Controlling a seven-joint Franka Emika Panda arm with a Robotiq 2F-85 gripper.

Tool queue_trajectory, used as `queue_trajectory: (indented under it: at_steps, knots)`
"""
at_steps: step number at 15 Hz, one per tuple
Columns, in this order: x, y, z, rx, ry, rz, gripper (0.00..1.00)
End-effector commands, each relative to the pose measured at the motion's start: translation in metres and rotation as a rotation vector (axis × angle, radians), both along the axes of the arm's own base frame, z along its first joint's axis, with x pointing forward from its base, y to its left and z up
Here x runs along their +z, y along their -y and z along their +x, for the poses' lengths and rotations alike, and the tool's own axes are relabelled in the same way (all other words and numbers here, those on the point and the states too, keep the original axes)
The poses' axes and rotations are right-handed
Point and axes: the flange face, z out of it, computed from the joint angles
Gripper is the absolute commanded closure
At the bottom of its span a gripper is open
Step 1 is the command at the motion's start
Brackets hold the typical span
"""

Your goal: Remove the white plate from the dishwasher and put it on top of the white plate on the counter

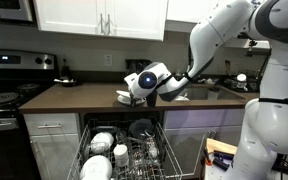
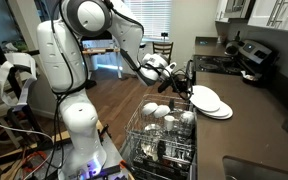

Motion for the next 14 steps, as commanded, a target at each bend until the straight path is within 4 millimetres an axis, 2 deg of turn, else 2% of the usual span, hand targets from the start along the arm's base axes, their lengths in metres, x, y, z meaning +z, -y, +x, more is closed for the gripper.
queue_trajectory:
  at_steps: [1, 2, 3, 4, 5, 6, 9, 14]
  knots:
    - [0.008, 0.01, 0.005, 0.009, -0.022, -0.015, 0.98]
    - [0.006, 0.005, 0.003, 0.01, -0.026, -0.01, 0.88]
    - [0.003, -0.005, 0.001, 0.044, -0.037, -0.005, 0.97]
    - [-0.002, -0.015, -0.002, 0.068, -0.055, -0.018, 0.96]
    - [-0.004, -0.023, -0.004, 0.09, -0.065, -0.025, 0.99]
    - [-0.004, -0.01, -0.002, 0.042, -0.035, -0.016, 0.95]
    - [-0.009, -0.024, -0.005, 0.073, -0.048, -0.018, 0.95]
    - [-0.009, -0.024, -0.005, 0.075, -0.05, -0.021, 0.95]
